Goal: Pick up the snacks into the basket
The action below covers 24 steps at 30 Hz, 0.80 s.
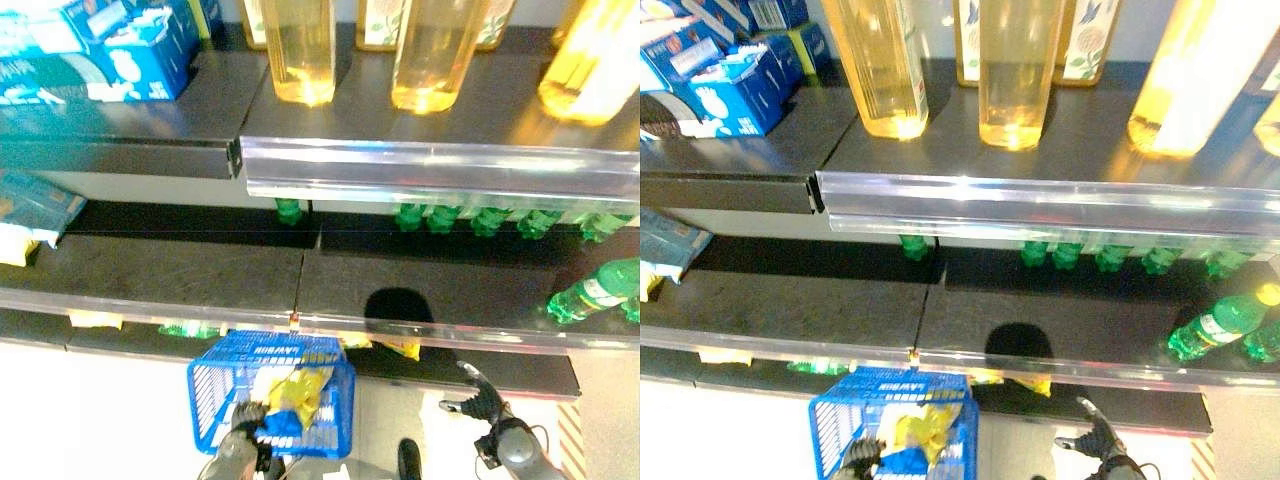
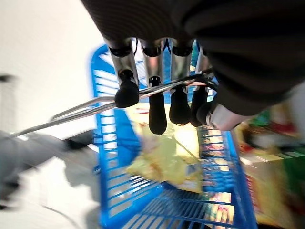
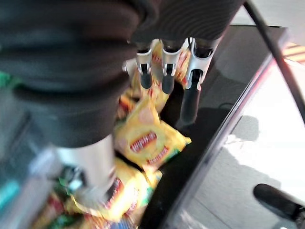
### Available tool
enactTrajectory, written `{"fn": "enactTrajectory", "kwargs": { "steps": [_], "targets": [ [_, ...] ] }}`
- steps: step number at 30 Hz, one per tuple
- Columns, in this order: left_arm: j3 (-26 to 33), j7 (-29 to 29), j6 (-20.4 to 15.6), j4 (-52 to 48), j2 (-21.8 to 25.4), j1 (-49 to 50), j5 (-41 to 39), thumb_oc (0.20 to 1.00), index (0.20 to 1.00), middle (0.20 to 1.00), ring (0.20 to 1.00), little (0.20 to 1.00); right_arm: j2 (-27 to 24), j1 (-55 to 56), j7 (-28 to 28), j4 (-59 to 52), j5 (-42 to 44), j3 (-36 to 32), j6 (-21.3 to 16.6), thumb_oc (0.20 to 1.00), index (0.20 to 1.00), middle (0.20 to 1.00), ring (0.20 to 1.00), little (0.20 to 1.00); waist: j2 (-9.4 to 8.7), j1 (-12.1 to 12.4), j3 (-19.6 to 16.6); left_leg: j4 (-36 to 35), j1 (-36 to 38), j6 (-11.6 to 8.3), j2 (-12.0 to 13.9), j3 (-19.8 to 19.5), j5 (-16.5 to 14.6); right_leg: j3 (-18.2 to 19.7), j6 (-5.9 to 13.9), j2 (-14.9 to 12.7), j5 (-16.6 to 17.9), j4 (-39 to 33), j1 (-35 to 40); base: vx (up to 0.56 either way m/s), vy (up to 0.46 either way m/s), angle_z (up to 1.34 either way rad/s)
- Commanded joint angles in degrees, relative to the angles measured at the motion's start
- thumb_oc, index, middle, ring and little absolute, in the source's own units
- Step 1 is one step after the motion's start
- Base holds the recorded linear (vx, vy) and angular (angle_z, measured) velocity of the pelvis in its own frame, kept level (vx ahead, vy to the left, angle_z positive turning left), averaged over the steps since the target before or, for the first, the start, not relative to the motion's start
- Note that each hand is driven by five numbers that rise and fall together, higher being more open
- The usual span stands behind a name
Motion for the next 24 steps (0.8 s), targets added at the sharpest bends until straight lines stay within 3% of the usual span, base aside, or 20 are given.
{"fn": "enactTrajectory", "kwargs": {
  "steps": [1, 6, 9, 11, 13, 15, 17, 18, 19, 20, 21, 22, 23, 24],
  "targets": [
    [0.2, 1.1, 1.0, 6.2, 0.5, -1.1, 7.3, 0.2, 0.2, 0.2, 0.2, 0.2, 0.1, 2.4, -3.5, -4.0, 7.9, -6.0, -4.0, 1.0, 1.0, 1.0, 1.0, 1.0, -0.95, 1.2, -3.7, 0.4, 2.4, 1.45, -1.9, -1.1, -4.0, -0.1, -1.25, 2.6, -4.6, 7.1, -4.1, 0.05, -0.072, 0.07],
    [4.3, -0.9, 2.0, 14.0, 0.7, 3.3, 10.6, 0.2, 0.2, 0.2, 0.2, 0.2, 0.7, 5.4, -4.1, -7.1, 12.4, -12.9, -5.3, 1.0, 1.0, 1.0, 1.0, 1.0, 0.45, 1.1, -5.6, 0.8, 4.6, 0.65, -0.9, -1.0, -3.8, -0.5, -2.34, 4.4, -7.1, 8.4, -2.0, 0.03, -0.133, 0.03],
    [6.8, -1.3, 1.9, 15.8, 0.7, 5.8, 11.6, 0.2, 0.2, 0.2, 0.2, 0.2, 0.3, 7.6, -4.9, -13.4, 13.1, -17.4, -6.5, 1.0, 1.0, 1.0, 1.0, 1.0, 1.38, 1.6, -6.4, 1.3, 4.0, -1.16, 0.8, -1.4, -1.0, -1.6, -3.52, 5.9, -7.6, 7.1, -0.2, -0.03, -0.169, 0.07],
    [6.7, -1.3, 1.9, 15.7, 0.7, 5.9, 11.6, 0.2, 0.2, 0.2, 0.2, 0.2, 0.3, 7.7, -4.9, -13.5, 13.0, -17.5, -6.4, 1.0, 1.0, 1.0, 1.0, 1.0, 1.41, 1.6, -6.5, 1.3, 4.0, -1.19, 0.8, -1.5, -1.0, -1.7, -3.54, 5.9, -7.6, 7.0, -0.2, -0.04, -0.111, 0.03],
    [7.9, -0.3, 1.3, 14.9, -0.7, 6.3, 9.9, 0.2, 0.2, 0.2, 0.2, 0.2, 0.9, 8.3, -6.8, -14.9, 14.8, -20.6, -7.6, 1.0, 1.0, 1.0, 1.0, 1.0, 1.37, 2.4, -6.1, 2.3, 1.7, -2.38, 1.5, -2.4, 2.1, -3.2, -4.01, 6.6, -6.8, 3.4, 1.4, -0.1, -0.192, 0.12],
    [6.5, 0.2, 1.3, 13.6, -1.5, 5.6, 10.4, 0.2, 0.2, 0.2, 0.2, 0.2, 1.4, 8.0, -8.6, -15.3, 14.9, -22.0, -8.0, 1.0, 1.0, 1.0, 1.0, 1.0, 0.31, 2.3, -5.8, 4.2, -0.8, -1.46, 1.2, 0.1, 2.4, -4.9, -4.25, 6.2, -6.1, 2.3, 1.6, -0.13, -0.171, 0.23],
    [3.3, 0.7, 1.4, 11.8, -1.8, 5.8, 14.0, 0.2, 0.2, 0.2, 0.2, 0.2, 1.3, 7.3, -9.6, -14.6, 14.0, -21.8, -8.2, 1.0, 1.0, 1.0, 1.0, 1.0, -0.36, 2.5, -5.8, 5.8, -0.6, -0.34, -0.3, -0.7, -0.2, -4.9, -4.22, 6.4, -5.9, 2.2, 1.8, -0.12, -0.159, 0.36],
    [2.3, 0.7, 1.0, 10.8, -2.1, 6.0, 14.3, 0.2, 0.2, 0.2, 0.2, 0.2, 1.0, 6.2, -10.3, -13.8, 13.5, -21.2, -8.1, 1.0, 1.0, 1.0, 1.0, 1.0, -0.71, 2.9, -6.0, 8.0, -0.6, 1.25, -3.5, -3.3, -3.6, -4.4, -4.24, 6.4, -5.2, 2.1, 1.3, -0.05, -0.102, 0.35],
    [3.0, 0.7, 0.7, 11.0, -2.6, 6.6, 12.1, 0.2, 0.2, 0.2, 0.2, 0.2, 0.8, 4.8, -11.0, -12.4, 12.9, -20.5, -7.7, 1.0, 1.0, 1.0, 1.0, 1.0, -0.62, 3.7, -7.2, 7.0, 0.4, 3.76, -9.3, -6.6, -6.8, -3.5, -4.07, 7.2, -4.3, 1.3, 1.4, -0.03, -0.059, 0.13],
    [3.0, 0.7, 0.7, 11.0, -2.6, 6.6, 12.1, 0.2, 0.2, 0.2, 0.2, 0.2, 0.8, 4.8, -11.0, -12.3, 12.9, -20.5, -7.7, 1.0, 1.0, 1.0, 1.0, 1.0, -0.62, 3.6, -7.2, 7.0, 0.5, 3.76, -9.3, -6.6, -6.8, -3.5, -4.06, 7.2, -4.3, 1.2, 1.5, 0.02, -0.041, -0.37],
    [5.1, 0.6, 0.9, 12.6, -3.1, 6.8, 8.9, 0.2, 0.2, 0.2, 0.2, 0.2, 1.0, 4.1, -10.9, -11.0, 12.8, -19.9, -7.4, 1.0, 1.0, 1.0, 1.0, 1.0, -0.38, 4.0, -8.3, 6.5, 1.2, 5.73, -13.4, -7.7, -8.2, -3.0, -4.1, 8.6, -4.1, 1.4, 1.6, 0.01, -0.02, -0.45],
    [5.1, 0.6, 0.9, 12.6, -3.1, 6.8, 8.9, 0.2, 0.2, 0.2, 0.2, 0.2, 1.0, 4.1, -10.9, -11.0, 12.8, -19.9, -7.4, 1.0, 1.0, 1.0, 1.0, 1.0, -0.38, 4.0, -8.3, 6.5, 1.2, 5.74, -13.4, -7.7, -8.2, -3.0, -4.1, 8.6, -4.1, 1.4, 1.6, 0.01, -0.025, -0.65],
    [6.3, 0.5, 1.0, 13.8, -3.2, 6.9, 6.8, 0.2, 0.2, 0.2, 0.2, 0.2, 1.6, 3.2, -11.3, -8.7, 13.8, -20.0, -7.4, 1.0, 1.0, 1.0, 1.0, 1.0, -0.12, 3.9, -9.0, 5.7, 2.5, 6.42, -14.9, -7.7, -8.0, -2.8, -4.33, 10.2, -4.3, 2.1, 1.6, -0.01, 0.007, -0.29],
    [6.2, 0.2, 1.2, 14.2, -3.1, 6.8, 7.0, 0.2, 0.2, 0.2, 0.2, 0.2, 2.2, 3.1, -11.7, -7.8, 14.3, -20.7, -7.3, 1.0, 1.0, 1.0, 1.0, 1.0, -0.22, 3.6, -9.4, 4.8, 3.4, 5.93, -14.0, -6.3, -7.2, -3.0, -4.16, 10.5, -4.0, 2.4, 1.6, -0.01, 0.032, -0.02]
  ]
}}
